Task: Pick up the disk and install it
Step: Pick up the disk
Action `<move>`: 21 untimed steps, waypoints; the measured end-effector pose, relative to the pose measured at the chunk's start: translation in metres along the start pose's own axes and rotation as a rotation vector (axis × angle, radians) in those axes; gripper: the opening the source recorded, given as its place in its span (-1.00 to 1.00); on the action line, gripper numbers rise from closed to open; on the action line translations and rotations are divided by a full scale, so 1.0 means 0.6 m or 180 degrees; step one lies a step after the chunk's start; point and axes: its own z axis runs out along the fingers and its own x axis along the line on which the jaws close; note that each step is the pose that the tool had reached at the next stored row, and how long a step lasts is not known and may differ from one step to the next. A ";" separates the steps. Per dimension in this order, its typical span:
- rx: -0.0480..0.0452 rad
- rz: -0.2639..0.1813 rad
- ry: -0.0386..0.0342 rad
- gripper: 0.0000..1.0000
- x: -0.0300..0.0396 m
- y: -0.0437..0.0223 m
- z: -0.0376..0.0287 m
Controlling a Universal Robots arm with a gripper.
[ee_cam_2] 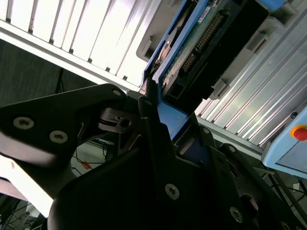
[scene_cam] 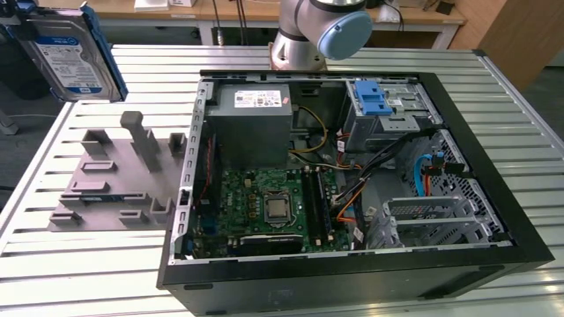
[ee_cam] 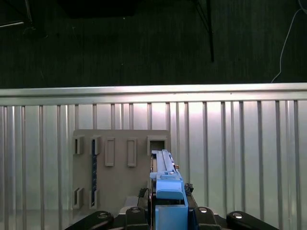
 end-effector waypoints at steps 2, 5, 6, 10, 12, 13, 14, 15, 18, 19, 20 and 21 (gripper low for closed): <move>0.0000 0.0000 0.0000 -0.27 0.000 0.000 -0.002; 0.0000 0.0000 0.0000 -0.27 0.000 0.000 -0.006; 0.0000 0.0000 0.0000 -0.27 0.000 0.000 -0.007; 0.0000 0.0000 0.0000 -0.27 0.000 0.000 -0.011; 0.0000 0.0000 0.0000 -0.27 0.000 0.000 -0.013; 0.0000 0.0000 0.0000 -0.27 0.000 0.000 -0.014; 0.0000 0.0000 0.0000 -0.27 0.000 0.000 -0.014; 0.0000 0.0000 0.0000 -0.27 0.000 0.000 -0.015; 0.0000 0.0000 0.0000 -0.27 0.000 0.000 -0.018; 0.0000 0.0000 0.0000 -0.27 0.000 0.000 -0.019; 0.0000 0.0000 0.0000 -0.27 0.000 0.000 -0.019; 0.0000 0.0000 0.0000 -0.27 0.000 0.000 -0.020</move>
